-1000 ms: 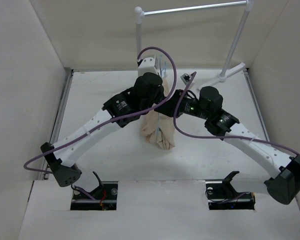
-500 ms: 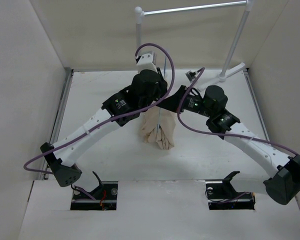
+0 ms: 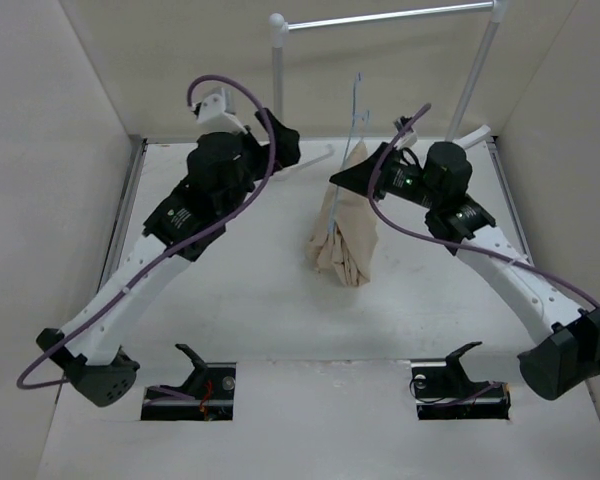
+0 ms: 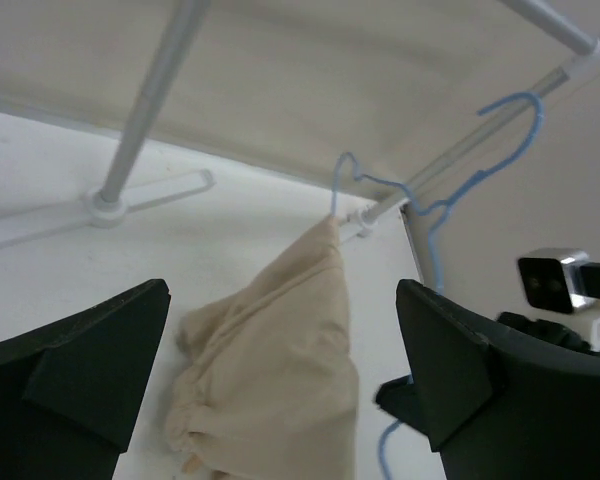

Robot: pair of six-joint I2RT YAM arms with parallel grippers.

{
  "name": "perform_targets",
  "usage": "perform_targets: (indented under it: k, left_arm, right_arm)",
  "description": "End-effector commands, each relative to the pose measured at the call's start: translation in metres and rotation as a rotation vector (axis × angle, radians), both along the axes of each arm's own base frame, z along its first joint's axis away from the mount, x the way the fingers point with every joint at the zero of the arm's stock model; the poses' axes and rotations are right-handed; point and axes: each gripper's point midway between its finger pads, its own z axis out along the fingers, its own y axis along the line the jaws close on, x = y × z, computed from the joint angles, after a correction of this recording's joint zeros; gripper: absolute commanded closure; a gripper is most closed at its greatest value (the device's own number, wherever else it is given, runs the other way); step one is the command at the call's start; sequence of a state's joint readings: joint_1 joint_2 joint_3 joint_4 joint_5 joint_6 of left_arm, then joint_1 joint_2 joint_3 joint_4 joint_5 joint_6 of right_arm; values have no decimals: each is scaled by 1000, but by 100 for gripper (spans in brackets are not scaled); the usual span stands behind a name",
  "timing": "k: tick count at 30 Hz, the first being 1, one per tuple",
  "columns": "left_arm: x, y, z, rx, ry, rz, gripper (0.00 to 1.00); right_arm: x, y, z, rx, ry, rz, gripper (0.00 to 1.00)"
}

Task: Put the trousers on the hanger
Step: Place the hanger at the clothesline.

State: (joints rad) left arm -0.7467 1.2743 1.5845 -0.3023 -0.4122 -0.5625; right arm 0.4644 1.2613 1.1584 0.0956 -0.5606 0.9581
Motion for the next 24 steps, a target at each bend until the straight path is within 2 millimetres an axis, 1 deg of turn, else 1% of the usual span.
perform_targets:
  k: [1, 3, 4, 6, 9, 11, 12, 14, 15, 17, 21, 24]
  left_arm:
    - [6, 48, -3, -13, -19, 119, 0]
    - [13, 64, -34, 20, 39, 165, 0]
    - [14, 67, -52, 38, 73, 171, 0]
    - [15, 61, -91, 58, 146, 136, 0]
    - [10, 46, -155, 49, 291, 63, 0]
    - [4, 37, -193, 43, 373, 25, 0]
    - [0, 32, -207, 43, 397, 6, 0]
    - [-5, 24, -228, 43, 428, -21, 0]
    - [-8, 20, -234, 47, 434, -34, 0]
    - [-12, 12, -245, 56, 453, -60, 0]
    - [-14, 7, -260, 68, 488, -80, 0]
    - [-15, 6, -268, 65, 510, -83, 0]
  right_arm:
    - [16, -16, 72, 4, -234, -44, 100]
    - [44, -28, 81, -43, -253, -103, 100]
    - [57, -34, 83, -62, -255, -127, 100]
    - [90, -52, 87, -108, -251, -197, 100]
    - [139, -78, 89, -157, -234, -283, 100]
    - [164, -92, 93, -170, -230, -320, 100]
    - [176, -98, 95, -173, -227, -335, 100]
    - [192, -109, 101, -177, -238, -364, 100]
    - [199, -113, 105, -176, -246, -374, 100]
    - [212, -124, 107, -176, -235, -401, 100]
    - [230, -145, 97, -176, -193, -443, 100]
    - [242, -159, 82, -182, -154, -469, 100]
